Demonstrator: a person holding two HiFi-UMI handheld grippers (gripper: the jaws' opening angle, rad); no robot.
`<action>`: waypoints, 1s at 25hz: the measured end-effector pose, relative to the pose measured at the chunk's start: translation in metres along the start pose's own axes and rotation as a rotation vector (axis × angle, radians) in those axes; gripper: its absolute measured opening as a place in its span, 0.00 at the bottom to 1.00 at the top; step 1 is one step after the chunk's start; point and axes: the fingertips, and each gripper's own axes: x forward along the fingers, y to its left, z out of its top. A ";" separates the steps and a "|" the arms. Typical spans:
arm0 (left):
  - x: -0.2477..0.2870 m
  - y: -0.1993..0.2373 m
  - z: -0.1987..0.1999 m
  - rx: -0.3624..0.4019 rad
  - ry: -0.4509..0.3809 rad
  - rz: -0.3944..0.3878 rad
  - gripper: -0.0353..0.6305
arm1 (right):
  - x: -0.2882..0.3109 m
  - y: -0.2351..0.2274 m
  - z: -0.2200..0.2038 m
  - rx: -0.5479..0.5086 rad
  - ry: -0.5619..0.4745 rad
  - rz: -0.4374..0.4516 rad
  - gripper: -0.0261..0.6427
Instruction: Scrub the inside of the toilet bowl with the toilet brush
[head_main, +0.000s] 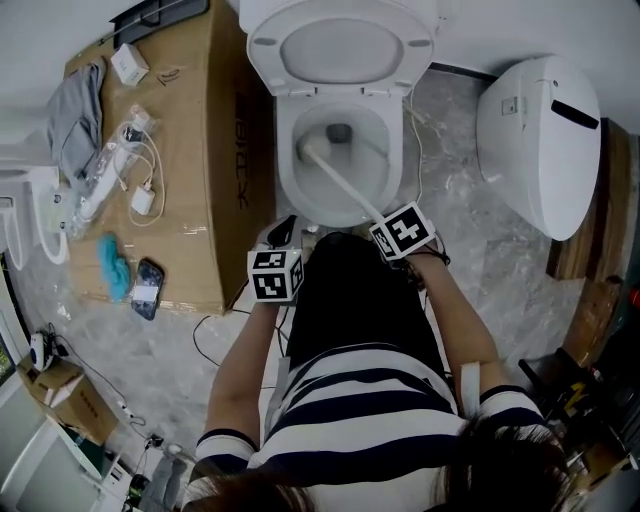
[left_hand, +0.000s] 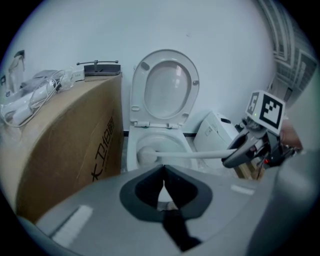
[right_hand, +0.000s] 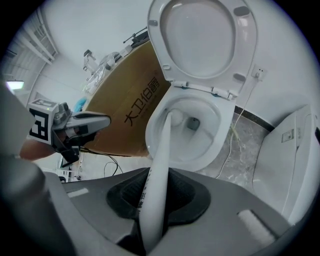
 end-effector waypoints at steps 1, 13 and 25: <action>0.000 0.000 0.001 0.001 -0.001 0.000 0.05 | 0.001 -0.001 0.003 0.013 -0.011 0.003 0.17; -0.006 -0.009 0.022 0.021 -0.031 -0.008 0.05 | -0.001 -0.008 0.025 0.183 -0.126 0.045 0.17; -0.049 -0.017 0.052 0.052 -0.094 -0.030 0.05 | -0.047 0.005 -0.009 0.290 -0.218 0.041 0.17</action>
